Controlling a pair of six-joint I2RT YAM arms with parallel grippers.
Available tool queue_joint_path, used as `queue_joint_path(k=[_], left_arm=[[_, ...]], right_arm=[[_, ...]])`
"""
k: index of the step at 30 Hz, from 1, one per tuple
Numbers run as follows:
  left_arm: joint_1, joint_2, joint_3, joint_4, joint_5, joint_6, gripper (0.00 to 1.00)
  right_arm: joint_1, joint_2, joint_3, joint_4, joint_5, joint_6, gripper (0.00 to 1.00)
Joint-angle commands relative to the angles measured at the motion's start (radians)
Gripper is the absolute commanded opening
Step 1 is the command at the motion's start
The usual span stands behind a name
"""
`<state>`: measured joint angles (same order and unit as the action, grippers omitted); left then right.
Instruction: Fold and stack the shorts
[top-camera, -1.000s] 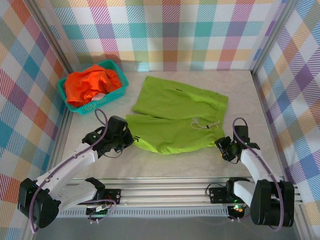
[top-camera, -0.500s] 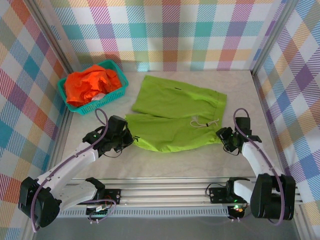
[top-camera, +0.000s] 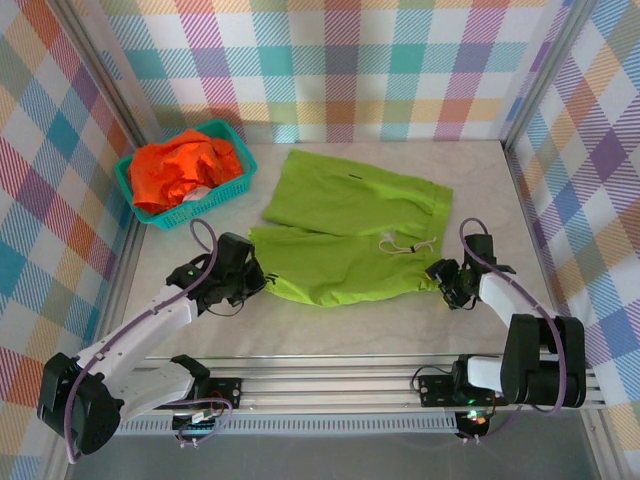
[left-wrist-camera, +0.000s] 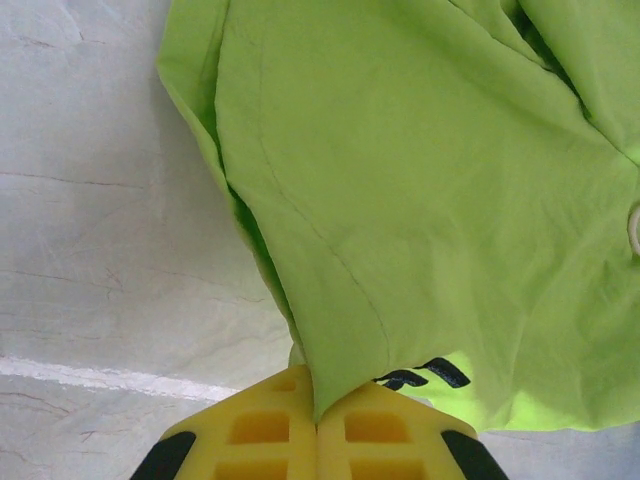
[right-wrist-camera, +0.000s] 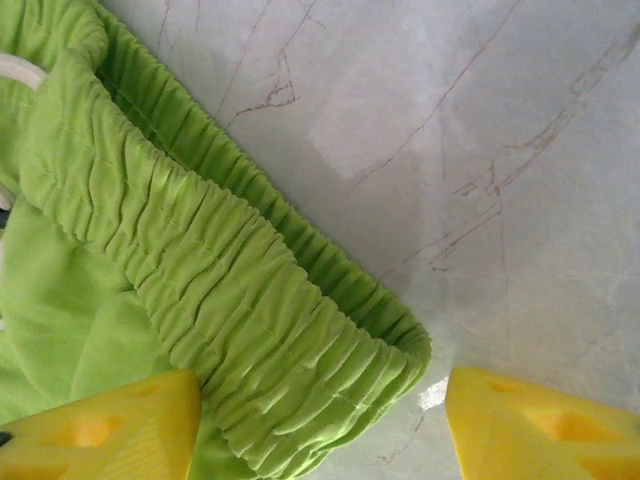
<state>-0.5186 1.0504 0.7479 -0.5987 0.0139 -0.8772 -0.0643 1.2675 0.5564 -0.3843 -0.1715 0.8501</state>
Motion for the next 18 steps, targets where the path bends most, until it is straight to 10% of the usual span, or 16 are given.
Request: queue_joint_path(k=[1,12,18], left_arm=[[0.016,-0.01,-0.004,0.009,-0.002,0.012,0.0],[0.044,-0.022,0.032,-0.017,-0.028,0.044,0.0],[0.092,-0.102,0.151,-0.116,-0.094,0.128,0.0]], right_arm=[[-0.003,0.015,-0.004,-0.002,-0.023,-0.036,0.63],[-0.003,0.115,0.071,0.016,-0.012,-0.049,0.03],[-0.004,0.025,0.165,-0.11,-0.016,-0.121,0.0]])
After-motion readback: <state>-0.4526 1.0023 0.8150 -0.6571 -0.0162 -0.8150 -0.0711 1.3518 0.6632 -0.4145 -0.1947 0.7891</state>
